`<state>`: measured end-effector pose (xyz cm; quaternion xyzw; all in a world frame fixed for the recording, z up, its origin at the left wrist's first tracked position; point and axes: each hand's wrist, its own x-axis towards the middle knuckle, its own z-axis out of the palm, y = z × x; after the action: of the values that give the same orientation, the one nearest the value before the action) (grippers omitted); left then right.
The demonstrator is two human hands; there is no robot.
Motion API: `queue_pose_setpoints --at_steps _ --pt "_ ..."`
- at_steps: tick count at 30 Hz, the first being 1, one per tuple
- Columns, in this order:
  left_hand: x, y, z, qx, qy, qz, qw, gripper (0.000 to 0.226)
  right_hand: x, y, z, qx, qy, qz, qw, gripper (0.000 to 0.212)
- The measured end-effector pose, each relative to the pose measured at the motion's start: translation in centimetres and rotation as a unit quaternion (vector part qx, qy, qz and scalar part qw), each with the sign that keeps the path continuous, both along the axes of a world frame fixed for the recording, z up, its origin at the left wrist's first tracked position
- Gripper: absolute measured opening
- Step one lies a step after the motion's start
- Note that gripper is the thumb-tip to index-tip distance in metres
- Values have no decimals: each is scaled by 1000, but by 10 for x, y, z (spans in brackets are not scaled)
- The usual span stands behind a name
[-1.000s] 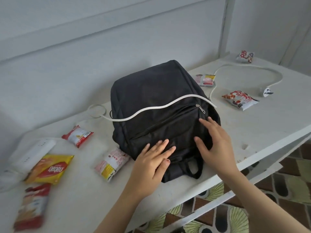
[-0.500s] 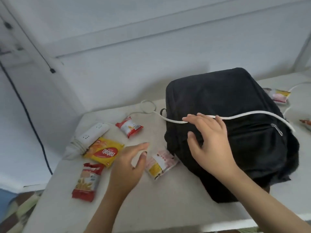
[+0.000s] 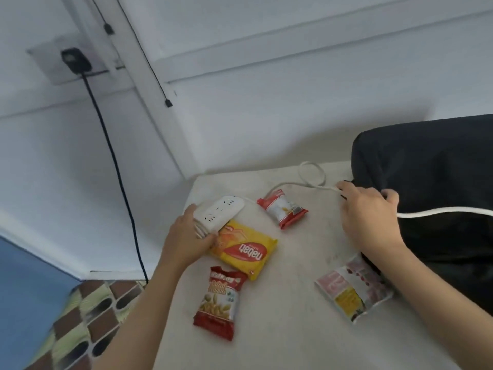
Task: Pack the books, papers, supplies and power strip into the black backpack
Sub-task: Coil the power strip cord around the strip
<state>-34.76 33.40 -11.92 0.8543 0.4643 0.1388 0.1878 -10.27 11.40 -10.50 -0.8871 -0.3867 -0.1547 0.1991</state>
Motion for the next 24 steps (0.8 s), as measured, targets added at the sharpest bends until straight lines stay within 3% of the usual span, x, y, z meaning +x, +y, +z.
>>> queue_pose_setpoints --at_steps 5,9,12,19,21,24 --pt "8 10 -1 -29 -41 -10 999 88 1 4 1 54 -55 -22 997 29" --pt "9 10 2 -5 -82 -34 996 79 -9 8 10 -37 -22 -68 997 24" --pt "8 10 15 26 -127 -75 989 73 -21 24 18 -93 15 -77 993 33" --pt "10 5 52 125 -174 -163 963 63 -53 84 35 11 106 171 980 48" --pt "10 6 58 128 -194 -159 959 63 -64 95 37 115 211 198 950 48" --pt "9 8 61 104 -232 -137 957 65 -75 102 43 253 479 198 817 48"
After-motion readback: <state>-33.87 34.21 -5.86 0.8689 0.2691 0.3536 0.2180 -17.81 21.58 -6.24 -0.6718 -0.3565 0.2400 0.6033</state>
